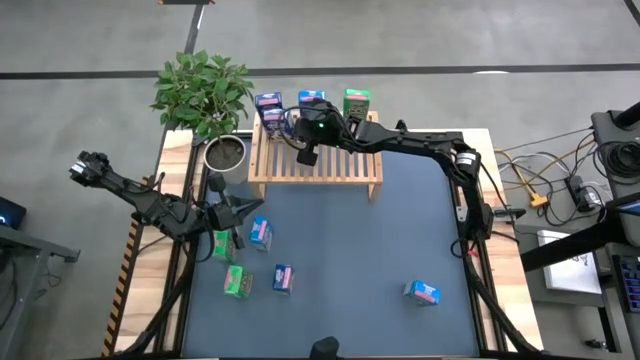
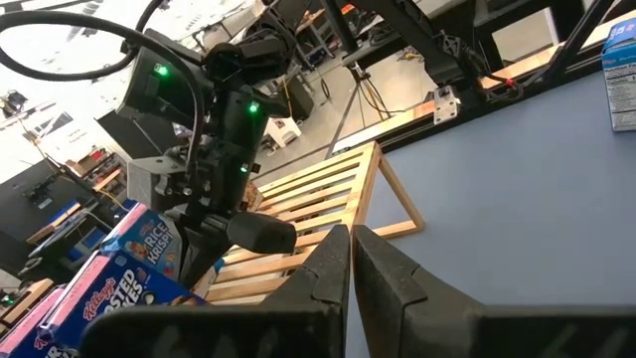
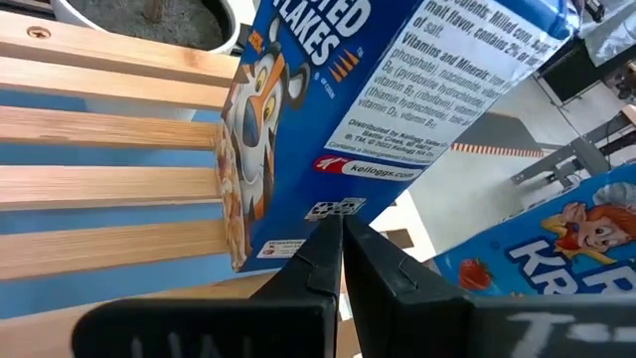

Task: Stack cereal on shelf
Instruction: Put the right blue cereal box on the shelf aligned with the blue cereal box

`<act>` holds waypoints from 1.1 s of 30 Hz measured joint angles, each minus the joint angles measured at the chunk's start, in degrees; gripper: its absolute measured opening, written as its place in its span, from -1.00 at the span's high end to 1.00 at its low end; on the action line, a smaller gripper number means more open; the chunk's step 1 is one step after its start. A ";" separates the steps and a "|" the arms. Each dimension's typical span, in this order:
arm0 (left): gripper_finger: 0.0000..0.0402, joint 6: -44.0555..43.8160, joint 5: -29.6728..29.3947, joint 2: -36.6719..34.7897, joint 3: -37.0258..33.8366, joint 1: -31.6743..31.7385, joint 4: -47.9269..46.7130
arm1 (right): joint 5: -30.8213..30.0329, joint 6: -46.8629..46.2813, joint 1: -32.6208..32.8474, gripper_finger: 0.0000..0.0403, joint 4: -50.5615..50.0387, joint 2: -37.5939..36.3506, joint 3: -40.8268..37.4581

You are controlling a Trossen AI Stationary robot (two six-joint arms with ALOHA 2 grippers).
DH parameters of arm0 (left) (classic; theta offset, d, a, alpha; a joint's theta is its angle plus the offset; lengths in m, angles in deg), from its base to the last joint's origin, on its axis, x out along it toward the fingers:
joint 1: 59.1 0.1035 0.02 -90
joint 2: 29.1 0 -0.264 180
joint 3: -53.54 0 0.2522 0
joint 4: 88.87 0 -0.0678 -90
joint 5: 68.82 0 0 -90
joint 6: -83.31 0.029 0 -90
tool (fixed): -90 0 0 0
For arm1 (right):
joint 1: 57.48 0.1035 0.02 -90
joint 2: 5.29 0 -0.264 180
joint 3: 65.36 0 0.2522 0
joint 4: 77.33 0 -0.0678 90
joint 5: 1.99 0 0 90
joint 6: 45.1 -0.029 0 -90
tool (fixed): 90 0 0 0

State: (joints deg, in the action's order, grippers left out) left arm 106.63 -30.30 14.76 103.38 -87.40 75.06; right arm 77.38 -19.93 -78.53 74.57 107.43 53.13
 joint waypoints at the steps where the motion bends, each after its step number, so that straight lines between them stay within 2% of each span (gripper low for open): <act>1: 1.00 0.01 -0.01 0.00 0.00 0.02 0.00 | 0.07 -0.21 0.00 0.96 -0.06 0.00 -0.01; 14: 1.00 -0.01 -0.02 0.00 0.00 0.00 0.00 | 0.14 -1.60 0.00 0.96 0.25 0.00 -1.16; 23: 1.00 -0.01 0.00 0.00 0.00 0.02 0.00 | 0.48 -1.29 0.04 0.96 4.84 0.00 -3.41; 33: 1.00 -0.01 -0.02 0.00 0.00 0.00 -0.05 | -1.56 -0.51 0.43 0.96 2.04 0.00 -1.95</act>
State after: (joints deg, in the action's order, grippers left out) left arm 106.62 -30.33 14.76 103.38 -87.40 75.01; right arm 75.82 -20.44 -78.10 76.61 107.43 51.18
